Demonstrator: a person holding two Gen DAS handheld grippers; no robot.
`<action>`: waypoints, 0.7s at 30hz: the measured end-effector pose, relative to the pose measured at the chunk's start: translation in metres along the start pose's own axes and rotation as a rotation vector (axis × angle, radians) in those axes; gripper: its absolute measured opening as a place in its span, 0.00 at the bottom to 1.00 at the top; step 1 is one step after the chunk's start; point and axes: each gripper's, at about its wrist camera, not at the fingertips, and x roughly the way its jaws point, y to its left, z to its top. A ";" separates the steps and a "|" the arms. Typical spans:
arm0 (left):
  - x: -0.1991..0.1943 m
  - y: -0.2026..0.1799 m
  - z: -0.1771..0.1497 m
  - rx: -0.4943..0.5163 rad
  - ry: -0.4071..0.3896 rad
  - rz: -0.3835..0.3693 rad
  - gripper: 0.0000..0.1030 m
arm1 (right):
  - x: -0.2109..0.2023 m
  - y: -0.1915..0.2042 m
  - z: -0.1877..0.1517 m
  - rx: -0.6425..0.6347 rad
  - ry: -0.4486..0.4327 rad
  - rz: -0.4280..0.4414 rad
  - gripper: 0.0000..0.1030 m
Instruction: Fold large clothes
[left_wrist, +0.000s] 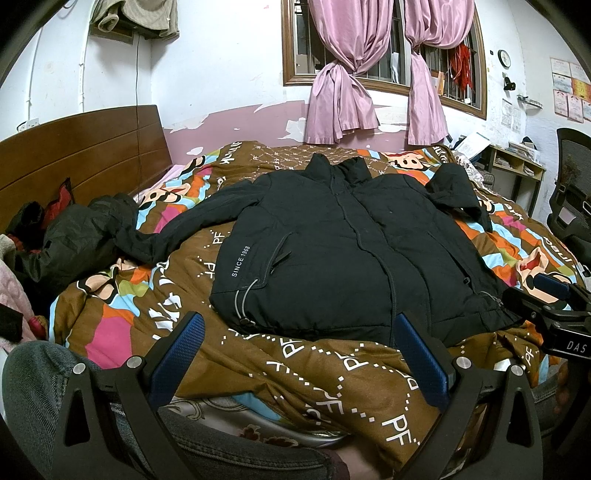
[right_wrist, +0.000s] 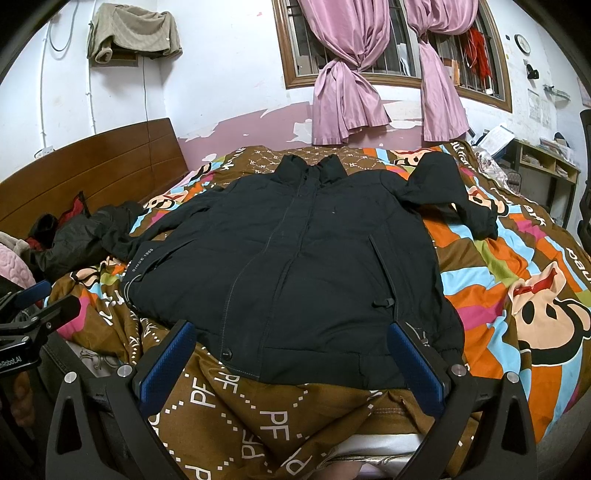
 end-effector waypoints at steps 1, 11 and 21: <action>0.000 0.000 0.000 0.000 0.000 0.000 0.97 | 0.000 0.000 0.000 0.000 0.000 0.000 1.00; 0.000 0.000 0.000 0.000 0.000 0.000 0.97 | 0.000 -0.001 0.000 0.003 0.001 0.001 1.00; 0.002 0.000 0.003 -0.006 0.019 0.026 0.97 | 0.000 -0.001 0.000 0.006 0.003 -0.001 1.00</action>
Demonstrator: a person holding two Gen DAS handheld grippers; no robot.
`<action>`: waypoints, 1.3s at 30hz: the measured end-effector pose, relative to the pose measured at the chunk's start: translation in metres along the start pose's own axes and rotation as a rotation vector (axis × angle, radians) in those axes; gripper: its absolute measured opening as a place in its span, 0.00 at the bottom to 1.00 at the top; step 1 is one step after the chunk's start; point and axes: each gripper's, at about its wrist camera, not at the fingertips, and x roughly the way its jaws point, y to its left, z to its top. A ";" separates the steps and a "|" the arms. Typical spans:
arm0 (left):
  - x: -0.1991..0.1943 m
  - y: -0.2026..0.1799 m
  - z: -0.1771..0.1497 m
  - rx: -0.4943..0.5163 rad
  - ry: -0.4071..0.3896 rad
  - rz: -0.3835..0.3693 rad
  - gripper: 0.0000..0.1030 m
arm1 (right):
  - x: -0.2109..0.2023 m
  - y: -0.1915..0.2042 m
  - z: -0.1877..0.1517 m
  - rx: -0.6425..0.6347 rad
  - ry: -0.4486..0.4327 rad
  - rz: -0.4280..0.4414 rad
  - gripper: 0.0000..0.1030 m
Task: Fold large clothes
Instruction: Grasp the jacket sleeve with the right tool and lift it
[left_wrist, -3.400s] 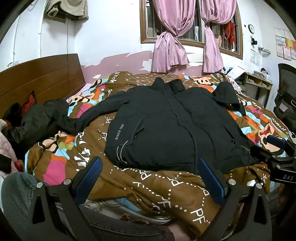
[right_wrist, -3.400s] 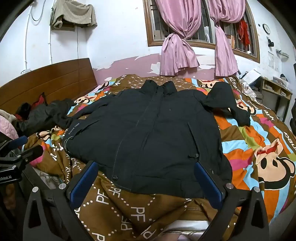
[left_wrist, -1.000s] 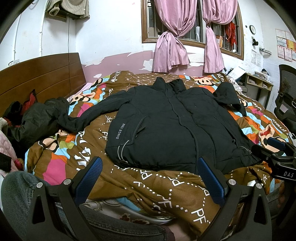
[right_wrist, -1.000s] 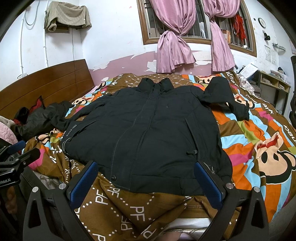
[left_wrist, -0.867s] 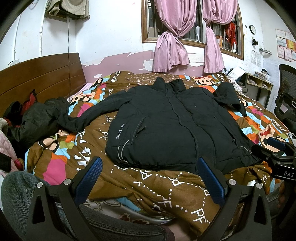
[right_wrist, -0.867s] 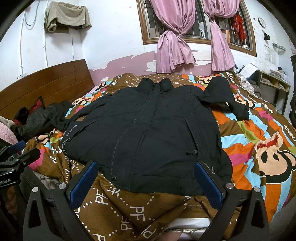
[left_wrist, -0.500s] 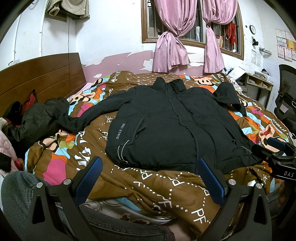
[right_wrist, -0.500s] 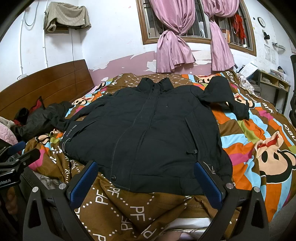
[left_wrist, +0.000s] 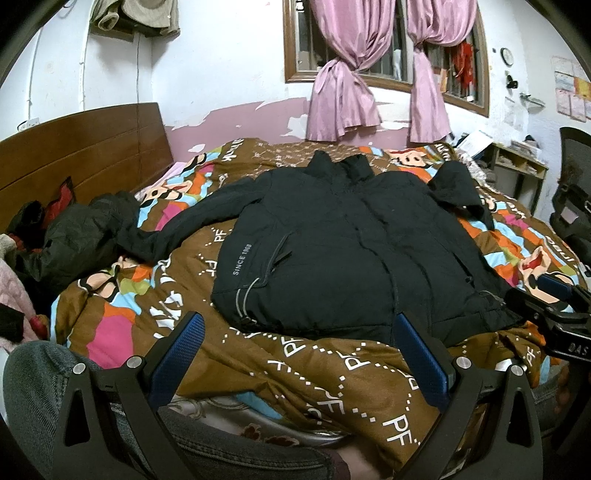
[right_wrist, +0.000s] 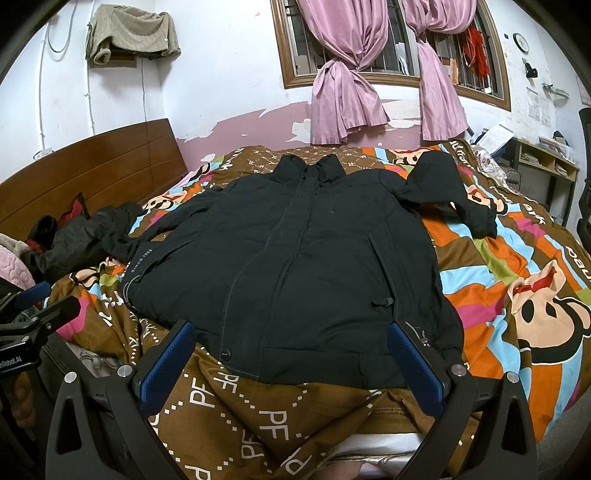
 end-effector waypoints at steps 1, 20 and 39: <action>0.001 0.000 0.001 -0.004 0.005 0.014 0.97 | 0.000 0.000 0.000 0.003 0.000 -0.001 1.00; 0.036 0.001 0.077 0.002 0.004 0.095 0.97 | -0.007 -0.048 0.097 0.003 0.007 -0.048 1.00; 0.146 -0.049 0.167 0.128 0.124 0.028 0.97 | 0.103 -0.236 0.191 0.172 0.107 -0.156 1.00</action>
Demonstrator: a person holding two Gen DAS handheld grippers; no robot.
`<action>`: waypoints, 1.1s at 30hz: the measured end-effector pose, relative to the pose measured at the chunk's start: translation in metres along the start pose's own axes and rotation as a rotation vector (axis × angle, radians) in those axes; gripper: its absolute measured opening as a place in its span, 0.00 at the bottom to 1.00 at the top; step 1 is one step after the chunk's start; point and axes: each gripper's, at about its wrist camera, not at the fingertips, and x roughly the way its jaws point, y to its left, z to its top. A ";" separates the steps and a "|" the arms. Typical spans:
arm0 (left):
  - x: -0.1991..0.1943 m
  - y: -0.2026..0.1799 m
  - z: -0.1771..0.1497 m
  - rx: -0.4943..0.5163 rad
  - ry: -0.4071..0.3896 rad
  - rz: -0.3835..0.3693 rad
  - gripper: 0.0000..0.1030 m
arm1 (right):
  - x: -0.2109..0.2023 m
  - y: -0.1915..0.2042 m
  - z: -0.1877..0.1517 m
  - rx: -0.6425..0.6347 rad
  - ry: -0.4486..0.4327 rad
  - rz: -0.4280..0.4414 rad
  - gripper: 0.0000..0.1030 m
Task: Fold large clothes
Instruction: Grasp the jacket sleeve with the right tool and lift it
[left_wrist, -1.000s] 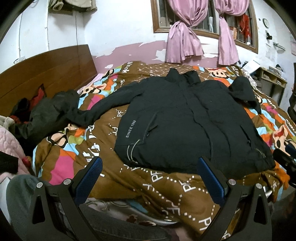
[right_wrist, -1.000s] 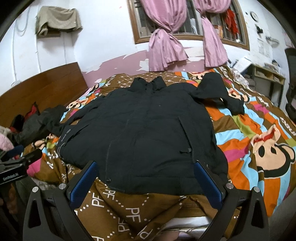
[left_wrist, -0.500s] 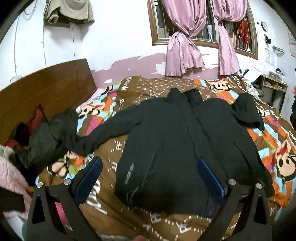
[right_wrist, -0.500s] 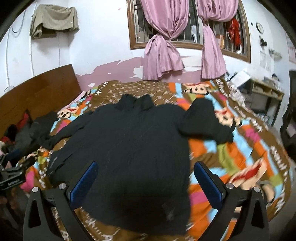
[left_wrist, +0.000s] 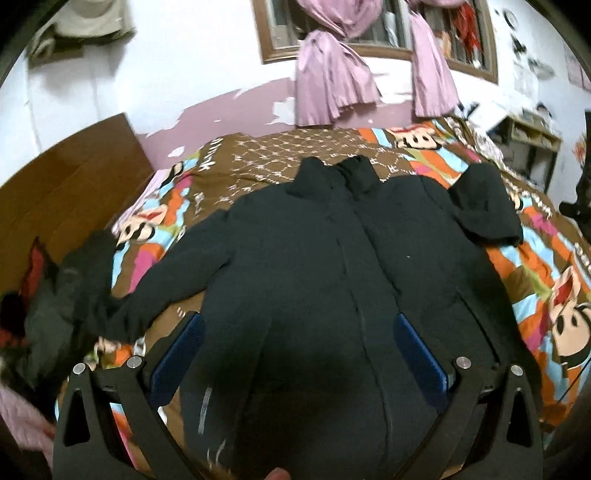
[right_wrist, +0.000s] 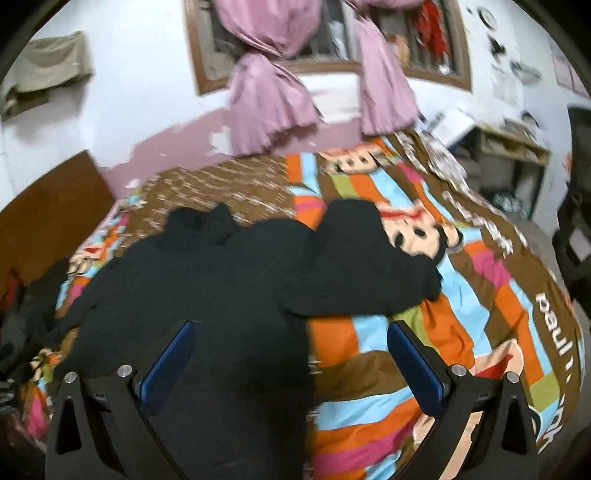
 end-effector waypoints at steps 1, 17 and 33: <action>0.012 -0.006 0.006 0.015 -0.002 -0.002 0.97 | 0.011 -0.012 -0.001 0.025 0.020 0.002 1.00; 0.233 -0.103 0.091 -0.017 0.069 -0.297 0.97 | 0.171 -0.178 -0.005 0.531 0.070 0.050 1.00; 0.336 -0.198 0.125 0.004 0.086 -0.396 0.97 | 0.241 -0.241 -0.024 0.901 0.034 0.214 0.31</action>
